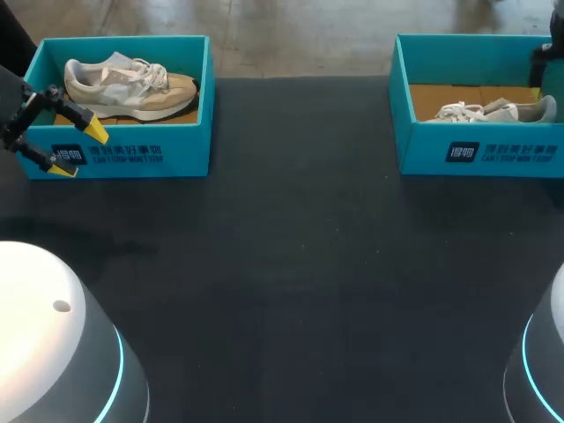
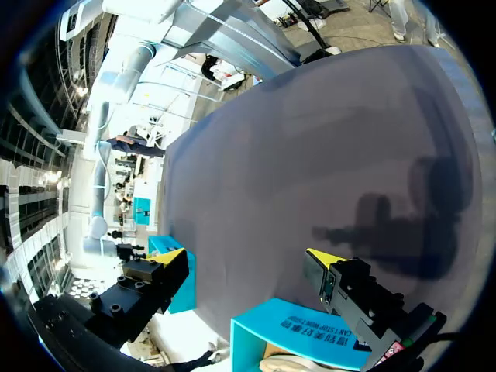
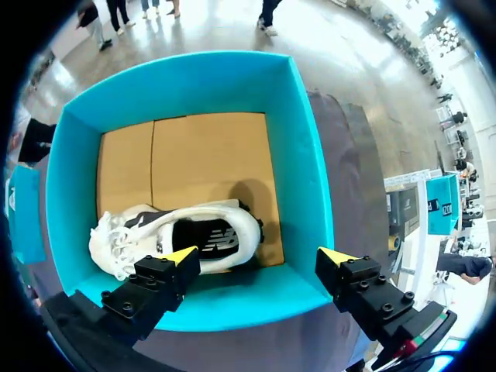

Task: Take the shoe out of the shoebox, open the shoe tongue, remove and reinsert the insole, then place the shoe into the shoebox

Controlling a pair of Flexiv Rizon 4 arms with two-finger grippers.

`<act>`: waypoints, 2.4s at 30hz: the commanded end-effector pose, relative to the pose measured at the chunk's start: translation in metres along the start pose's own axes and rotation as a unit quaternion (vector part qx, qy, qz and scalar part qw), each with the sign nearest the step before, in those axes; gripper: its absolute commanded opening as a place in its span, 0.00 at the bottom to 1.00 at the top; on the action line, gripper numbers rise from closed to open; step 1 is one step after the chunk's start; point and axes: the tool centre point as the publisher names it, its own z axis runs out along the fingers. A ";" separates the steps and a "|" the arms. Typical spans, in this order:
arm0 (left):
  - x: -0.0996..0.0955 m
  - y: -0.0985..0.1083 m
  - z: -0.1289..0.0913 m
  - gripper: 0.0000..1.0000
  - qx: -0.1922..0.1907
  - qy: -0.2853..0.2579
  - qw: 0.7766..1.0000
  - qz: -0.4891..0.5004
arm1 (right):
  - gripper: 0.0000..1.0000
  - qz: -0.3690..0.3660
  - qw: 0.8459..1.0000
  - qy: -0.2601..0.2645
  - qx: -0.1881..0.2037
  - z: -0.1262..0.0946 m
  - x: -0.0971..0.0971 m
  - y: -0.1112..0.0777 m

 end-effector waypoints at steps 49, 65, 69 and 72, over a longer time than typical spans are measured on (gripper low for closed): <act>0.000 0.000 0.000 1.00 0.000 0.001 1.000 0.001 | 1.00 0.039 0.997 0.071 0.010 -0.120 0.100 -0.119; -0.006 0.011 -0.013 1.00 -0.015 0.020 0.999 -0.035 | 1.00 0.039 0.997 0.071 0.010 -0.120 0.100 -0.119; -0.011 0.016 -0.028 1.00 -0.025 0.059 0.997 -0.036 | 1.00 0.039 0.997 0.071 0.010 -0.120 0.100 -0.119; -0.015 0.021 -0.042 1.00 -0.033 0.085 0.995 -0.028 | 1.00 0.039 0.997 0.071 0.010 -0.120 0.100 -0.119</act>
